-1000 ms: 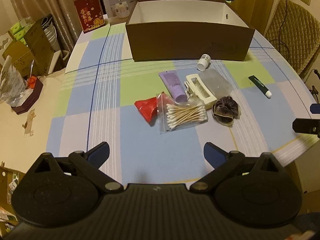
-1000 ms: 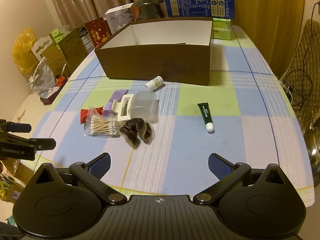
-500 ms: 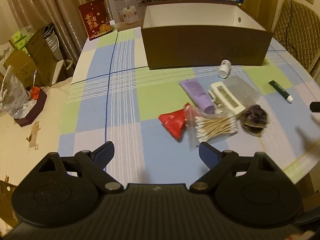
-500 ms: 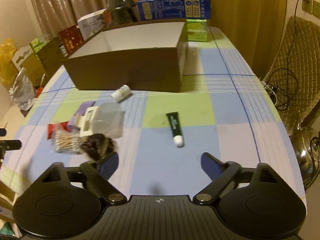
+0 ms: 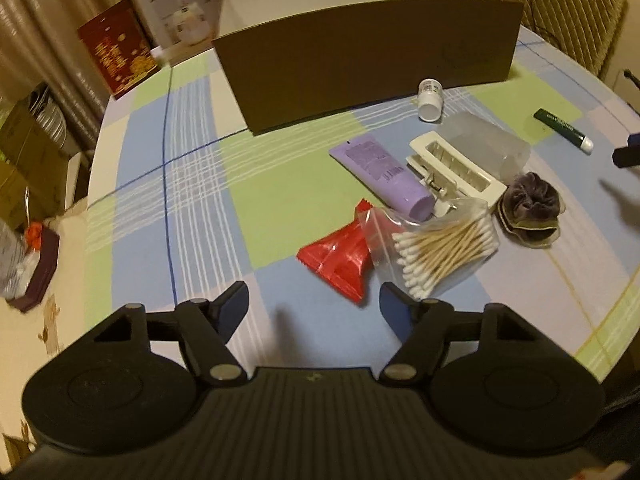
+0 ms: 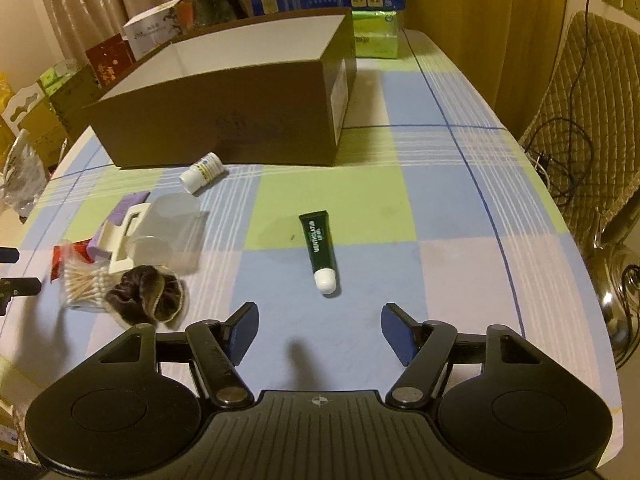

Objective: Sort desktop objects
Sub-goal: 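Grasp the red candy packet with the left tool while the right tool grasps the green lip gel tube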

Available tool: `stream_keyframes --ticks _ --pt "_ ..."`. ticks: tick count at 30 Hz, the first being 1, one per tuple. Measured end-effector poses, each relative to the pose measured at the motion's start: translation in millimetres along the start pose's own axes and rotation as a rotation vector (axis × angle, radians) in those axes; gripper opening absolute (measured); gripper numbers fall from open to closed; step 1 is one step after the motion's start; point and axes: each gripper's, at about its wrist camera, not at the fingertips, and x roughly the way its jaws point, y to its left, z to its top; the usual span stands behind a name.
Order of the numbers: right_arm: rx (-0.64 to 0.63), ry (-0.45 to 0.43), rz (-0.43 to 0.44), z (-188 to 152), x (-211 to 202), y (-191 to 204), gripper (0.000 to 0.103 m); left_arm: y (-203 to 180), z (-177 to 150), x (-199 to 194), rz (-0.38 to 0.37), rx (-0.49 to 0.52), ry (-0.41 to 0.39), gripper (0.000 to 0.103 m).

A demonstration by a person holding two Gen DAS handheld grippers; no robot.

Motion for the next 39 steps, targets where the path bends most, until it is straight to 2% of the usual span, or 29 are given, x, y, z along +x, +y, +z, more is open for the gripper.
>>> stream_keyframes --ticks 5,7,13,17,21,24,27,29,36,38,39 --pt "0.019 0.022 -0.015 3.8 8.8 -5.3 0.066 -3.5 7.8 13.3 -0.019 0.099 -0.011 0.061" --pt "0.029 0.026 -0.019 4.8 11.4 -6.8 0.066 -5.8 10.9 19.3 -0.024 0.142 -0.007 0.051" --pt "0.037 0.040 -0.035 8.3 17.7 -8.2 0.066 -9.8 16.6 33.4 -0.025 0.229 -0.003 0.048" --pt "0.042 0.047 -0.040 10.8 20.3 -10.9 0.066 -14.1 19.9 38.1 -0.024 0.293 -0.026 0.050" --pt "0.047 0.051 -0.046 13.9 22.7 -12.4 0.066 -17.9 22.3 43.0 -0.001 0.375 -0.039 0.064" --pt "0.048 0.054 -0.046 16.1 24.0 -12.8 0.067 -18.3 21.4 42.0 0.018 0.429 -0.051 0.068" --pt "0.052 0.058 -0.046 16.8 24.7 -13.5 0.067 -13.4 20.3 37.2 0.022 0.448 -0.063 0.068" --pt "0.056 0.061 -0.047 17.0 24.8 -14.4 0.067 -13.1 18.4 32.8 0.028 0.496 -0.077 0.069" --pt "0.077 0.063 -0.058 16.3 24.8 -17.8 0.067 -32.7 14.1 31.7 0.014 0.744 -0.107 0.069" --pt "0.078 0.063 -0.060 15.8 23.8 -17.7 0.067 -39.1 15.6 33.3 -0.005 0.797 -0.111 0.064" --pt "0.079 0.063 -0.062 15.4 23.3 -17.7 0.067 -41.3 16.8 34.4 -0.019 0.809 -0.108 0.058"
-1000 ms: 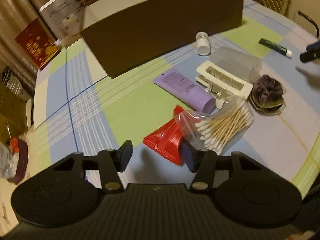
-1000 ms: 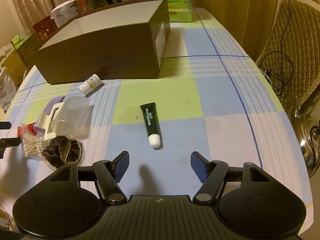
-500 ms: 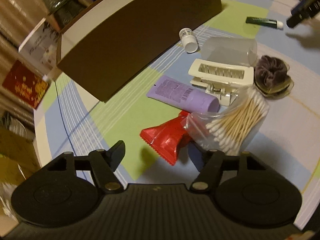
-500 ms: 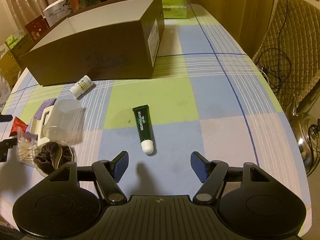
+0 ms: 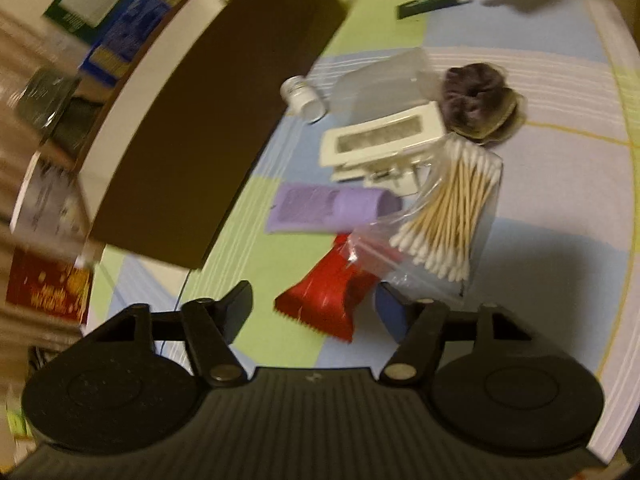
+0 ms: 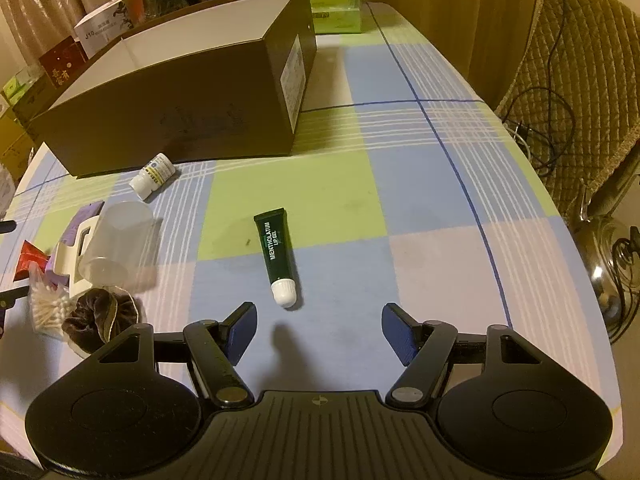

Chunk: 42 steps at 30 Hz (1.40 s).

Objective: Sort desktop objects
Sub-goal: 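Grasp the red candy packet with the left tool while the right tool grasps the green lip gel tube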

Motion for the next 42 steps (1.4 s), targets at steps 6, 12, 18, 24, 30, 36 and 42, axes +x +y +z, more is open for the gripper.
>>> stream_keyframes --ticks 6,12,18,24,30,36,42 --pt "0.022 -0.001 -0.013 -6.0 -3.8 -3.9 0.067 4.8 -4.6 7.7 -0.105 -0.122 0.052 0.027" --pt "0.048 0.001 -0.027 -11.6 -6.9 -9.7 0.067 16.1 -19.6 3.6 -0.121 -0.344 0.064 0.032" --pt "0.031 -0.004 -0.021 -8.5 -6.9 -4.6 0.067 21.7 -15.7 12.9 -0.133 -0.417 0.056 0.039" --pt "0.017 -0.012 -0.013 -6.3 -7.6 -0.4 0.067 29.2 -18.5 15.1 -0.140 -0.515 0.073 0.029" --pt "0.004 -0.025 0.005 -4.8 -7.4 2.8 0.067 41.6 -37.5 12.8 -0.120 -0.663 0.099 0.024" --pt "-0.061 -0.057 0.041 5.7 -0.9 16.4 0.067 51.8 -56.6 12.1 -0.052 -0.801 0.148 0.024" --pt "-0.151 -0.070 0.060 19.5 22.1 30.2 0.058 54.4 -65.9 9.9 -0.038 -0.856 0.161 0.024"
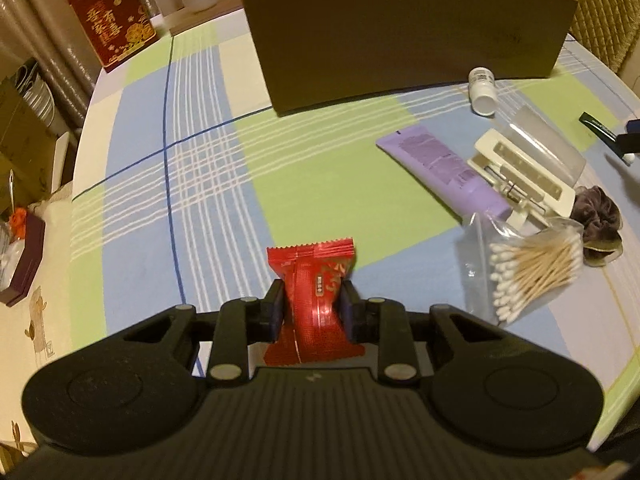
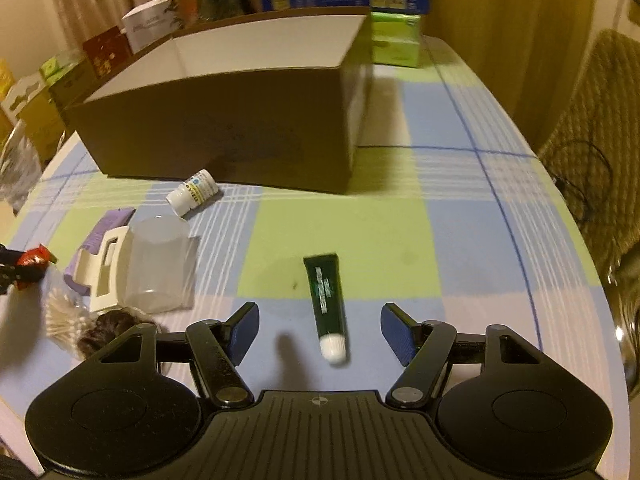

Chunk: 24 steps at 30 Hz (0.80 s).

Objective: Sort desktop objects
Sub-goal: 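Grasp the red candy packet with the left tool while the right tool grasps the green lip gel tube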

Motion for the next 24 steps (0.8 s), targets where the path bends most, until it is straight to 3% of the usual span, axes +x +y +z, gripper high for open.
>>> stream_keyframes --ticks 1,3,17,18,21,24 --pt "-0.016 0.009 -0.003 1.5 5.0 0.9 0.049 -0.1 -0.8 -0.4 0.001 0.000 -0.002 0.024" --pt "-0.039 0.036 -0.012 2.7 17.1 1.8 0.043 -0.1 -1.0 0.0 0.002 0.001 -0.002 0.025" --pt "-0.077 0.055 -0.058 5.0 29.4 5.6 0.039 0.1 -0.7 1.0 0.007 -0.021 0.001 0.027" --pt "-0.079 0.056 -0.056 5.6 29.3 5.9 0.037 -0.6 -1.1 0.5 0.010 -0.017 -0.001 0.026" --pt "-0.107 0.058 -0.036 4.6 27.3 10.2 0.014 -2.0 -1.9 0.0 0.010 -0.014 -0.005 0.026" --pt "-0.117 0.059 -0.037 2.5 26.0 14.5 0.014 -4.6 -3.0 -0.5 0.008 -0.010 -0.008 0.024"
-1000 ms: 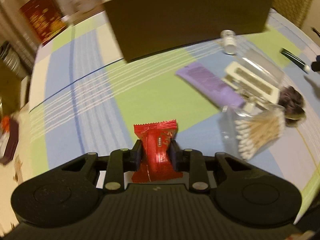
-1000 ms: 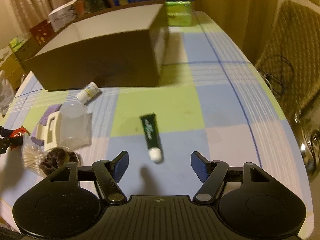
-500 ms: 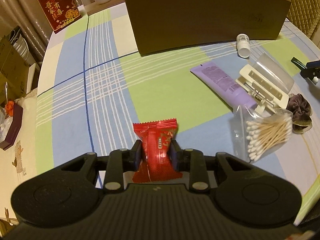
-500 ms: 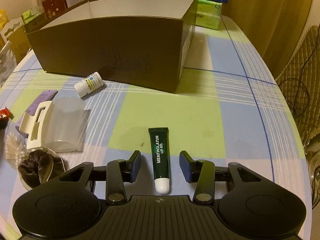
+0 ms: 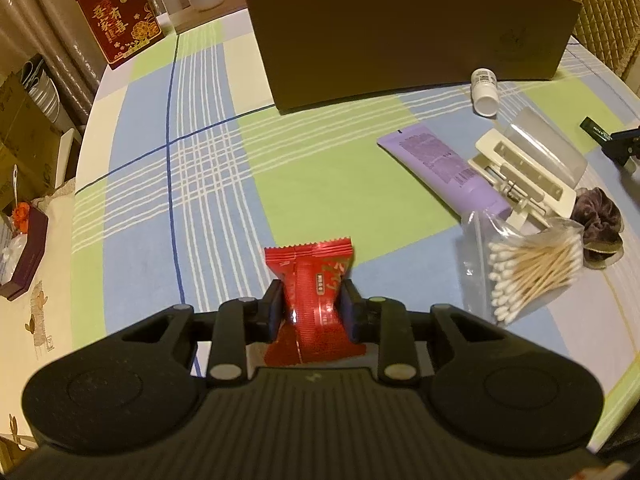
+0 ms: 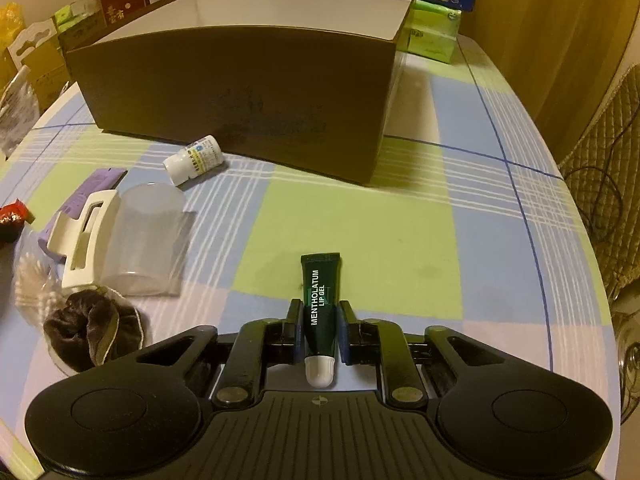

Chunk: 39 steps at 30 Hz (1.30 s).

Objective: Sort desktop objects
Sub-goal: 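Grasp the red candy packet with the left tool while the right tool grasps the green lip gel tube, then carry the candy packet with the left tool while the right tool carries the lip gel into the box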

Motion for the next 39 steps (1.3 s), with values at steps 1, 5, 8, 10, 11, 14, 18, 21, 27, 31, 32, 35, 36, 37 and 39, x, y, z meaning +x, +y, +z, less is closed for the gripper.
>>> stream_keyframes --ticks 1,5,8,10,11,14,18,21,27,31,32,35,36,37,39 --pt "0.006 0.000 0.001 -0.8 -0.5 0.0 0.014 -0.7 0.1 -0.2 -0.001 0.001 0.000 0.023" --pt "0.013 0.010 0.013 -2.9 -3.9 3.1 0.014 -1.2 -0.6 -2.7 -0.016 -0.010 0.004 0.023" --pt "0.027 0.009 0.036 -7.0 -8.8 6.0 0.014 -1.6 -0.4 -7.9 -0.017 -0.012 -0.005 0.023" --pt "0.038 0.004 0.049 -9.1 -12.9 7.7 0.014 -1.8 1.3 -12.0 -0.016 -0.014 -0.011 0.023" --pt "0.044 0.003 0.057 -9.5 -15.1 8.2 0.014 -2.0 2.8 -14.3 -0.014 -0.012 -0.015 0.023" --pt "0.047 -0.004 0.068 -8.7 -22.5 11.8 0.014 -2.5 8.8 -22.0 -0.013 -0.009 -0.034 0.023" --pt "0.054 -0.022 0.093 -2.8 -32.3 13.5 0.014 -5.4 21.0 -32.6 -0.016 0.001 -0.071 0.023" --pt "0.048 -0.044 0.107 4.9 -39.9 15.7 0.014 -8.5 31.4 -40.7 -0.018 0.011 -0.103 0.023" --pt "0.042 -0.090 0.121 28.9 -55.9 21.1 0.014 -14.4 56.4 -57.5 -0.023 0.033 -0.177 0.023" --pt "0.037 -0.142 0.128 50.3 -68.2 21.5 0.014 -14.1 79.4 -66.2 -0.025 0.047 -0.231 0.023" --pt "0.037 -0.154 0.131 55.9 -71.3 20.9 0.014 -13.8 86.3 -67.4 -0.026 0.050 -0.242 0.023" --pt "0.037 -0.188 0.141 76.2 -77.1 19.4 0.014 -12.8 106.6 -68.8 -0.022 0.060 -0.272 0.023" --pt "0.034 -0.197 0.140 83.2 -78.3 19.3 0.014 -12.4 112.2 -69.1 -0.021 0.064 -0.280 0.023" --pt "0.031 -0.207 0.137 89.7 -79.4 19.6 0.014 -12.3 119.0 -69.1 -0.020 0.067 -0.288 0.023" --pt "0.026 -0.223 0.130 103.7 -79.8 19.4 0.014 -11.5 134.0 -68.4 -0.020 0.071 -0.303 0.023"
